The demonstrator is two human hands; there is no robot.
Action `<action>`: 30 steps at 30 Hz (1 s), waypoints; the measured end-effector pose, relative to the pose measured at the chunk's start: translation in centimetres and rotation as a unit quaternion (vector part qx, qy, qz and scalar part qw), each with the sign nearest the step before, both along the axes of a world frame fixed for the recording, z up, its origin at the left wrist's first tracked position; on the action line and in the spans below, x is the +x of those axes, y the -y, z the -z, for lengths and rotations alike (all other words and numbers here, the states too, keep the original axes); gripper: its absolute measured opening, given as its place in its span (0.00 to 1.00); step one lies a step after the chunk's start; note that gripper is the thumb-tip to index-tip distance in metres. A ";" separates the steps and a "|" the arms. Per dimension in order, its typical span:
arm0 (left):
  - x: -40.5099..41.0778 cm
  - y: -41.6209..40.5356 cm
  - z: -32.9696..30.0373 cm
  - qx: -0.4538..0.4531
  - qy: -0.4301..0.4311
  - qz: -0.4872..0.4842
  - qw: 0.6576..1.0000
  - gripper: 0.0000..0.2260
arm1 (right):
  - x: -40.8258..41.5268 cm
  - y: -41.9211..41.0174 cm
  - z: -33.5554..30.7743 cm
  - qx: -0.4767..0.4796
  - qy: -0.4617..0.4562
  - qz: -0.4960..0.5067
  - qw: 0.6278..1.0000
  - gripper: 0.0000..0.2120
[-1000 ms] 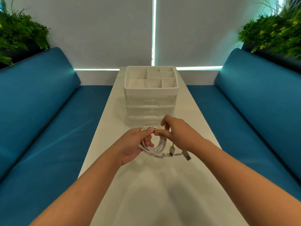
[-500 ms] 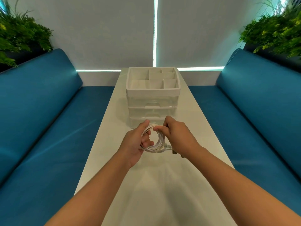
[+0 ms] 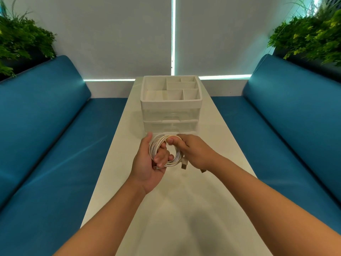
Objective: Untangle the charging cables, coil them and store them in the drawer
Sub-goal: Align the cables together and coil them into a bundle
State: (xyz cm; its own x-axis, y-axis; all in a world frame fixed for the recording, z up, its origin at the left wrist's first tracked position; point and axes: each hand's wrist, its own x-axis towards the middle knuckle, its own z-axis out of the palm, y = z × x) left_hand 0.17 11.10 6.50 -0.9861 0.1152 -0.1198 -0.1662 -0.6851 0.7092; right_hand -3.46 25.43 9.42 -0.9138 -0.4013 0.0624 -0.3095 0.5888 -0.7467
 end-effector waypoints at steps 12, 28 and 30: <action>-0.5 2.3 -2.3 -0.232 0.058 0.193 0.952 0.18 | -0.7 -1.9 -2.1 0.186 -0.084 -0.110 0.973 0.23; 0.0 2.1 0.4 -0.348 0.106 0.125 0.923 0.26 | -1.8 -3.7 -2.4 0.111 0.105 -0.192 0.969 0.08; 0.1 2.1 0.2 -0.315 0.107 0.130 0.934 0.25 | -1.7 -3.5 -2.8 0.094 0.099 -0.185 0.973 0.08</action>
State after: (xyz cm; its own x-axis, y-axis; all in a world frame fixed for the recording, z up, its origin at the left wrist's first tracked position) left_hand 0.25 8.95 6.34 -0.8803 0.1884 -0.4354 -0.4528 -0.0598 0.8896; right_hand -5.13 28.90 12.21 -0.6917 -0.6918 -0.2073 -0.3867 0.5973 -0.7027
